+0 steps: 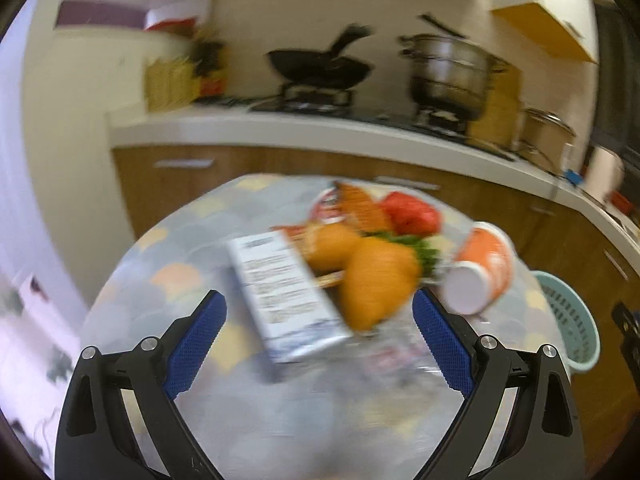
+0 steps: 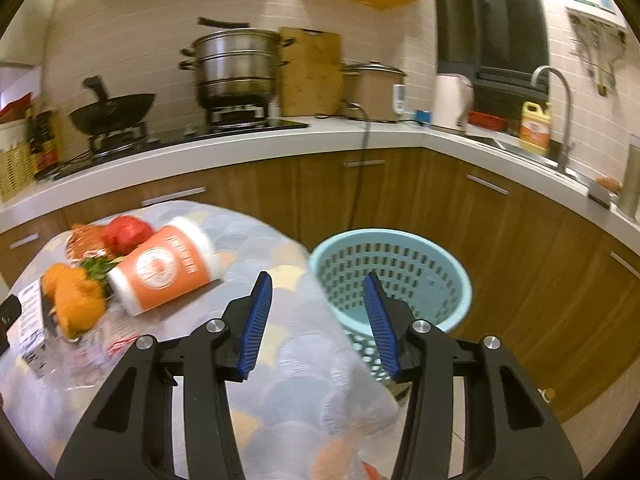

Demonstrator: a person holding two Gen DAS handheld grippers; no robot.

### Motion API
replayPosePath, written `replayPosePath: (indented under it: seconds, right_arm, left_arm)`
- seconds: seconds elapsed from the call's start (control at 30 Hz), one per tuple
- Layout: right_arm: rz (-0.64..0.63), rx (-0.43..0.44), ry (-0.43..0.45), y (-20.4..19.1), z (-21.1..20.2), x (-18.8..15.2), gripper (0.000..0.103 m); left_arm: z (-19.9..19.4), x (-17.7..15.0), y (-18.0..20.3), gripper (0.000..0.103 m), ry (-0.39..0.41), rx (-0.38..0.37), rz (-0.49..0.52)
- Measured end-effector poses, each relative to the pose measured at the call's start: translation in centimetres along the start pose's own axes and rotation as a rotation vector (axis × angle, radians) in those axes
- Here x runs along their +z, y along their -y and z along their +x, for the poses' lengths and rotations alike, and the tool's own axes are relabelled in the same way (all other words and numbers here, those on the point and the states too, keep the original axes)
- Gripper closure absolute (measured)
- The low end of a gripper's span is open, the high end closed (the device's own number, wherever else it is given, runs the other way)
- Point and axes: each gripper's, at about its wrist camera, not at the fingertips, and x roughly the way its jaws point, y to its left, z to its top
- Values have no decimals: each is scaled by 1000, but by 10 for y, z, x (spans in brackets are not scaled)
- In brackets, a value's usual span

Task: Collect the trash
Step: 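Grasp the white milk carton with the left tool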

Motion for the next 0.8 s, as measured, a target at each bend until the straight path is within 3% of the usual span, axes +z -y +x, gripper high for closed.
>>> replayPosePath:
  seconds: [0.13, 0.27, 0.47, 0.63, 0.8]
  right_arm:
    - [-43, 46, -3, -20, -2, -7, 60]
    - [-72, 92, -23, -37, -3, -15, 60]
    - [-91, 162, -67, -49, 4, -18, 60]
    - [-97, 211, -97, -56, 12, -19, 60]
    - [-98, 259, -128, -63, 22, -13, 60]
  left_arm:
    - [15, 1, -23, 12, -73, -8, -39]
    - [32, 0, -19, 12, -138, -52, -37]
    - [61, -8, -8, 14, -193, 51, 9]
    - [72, -9, -13, 23, -223, 69, 5]
    - [73, -8, -21, 38, -244, 57, -10]
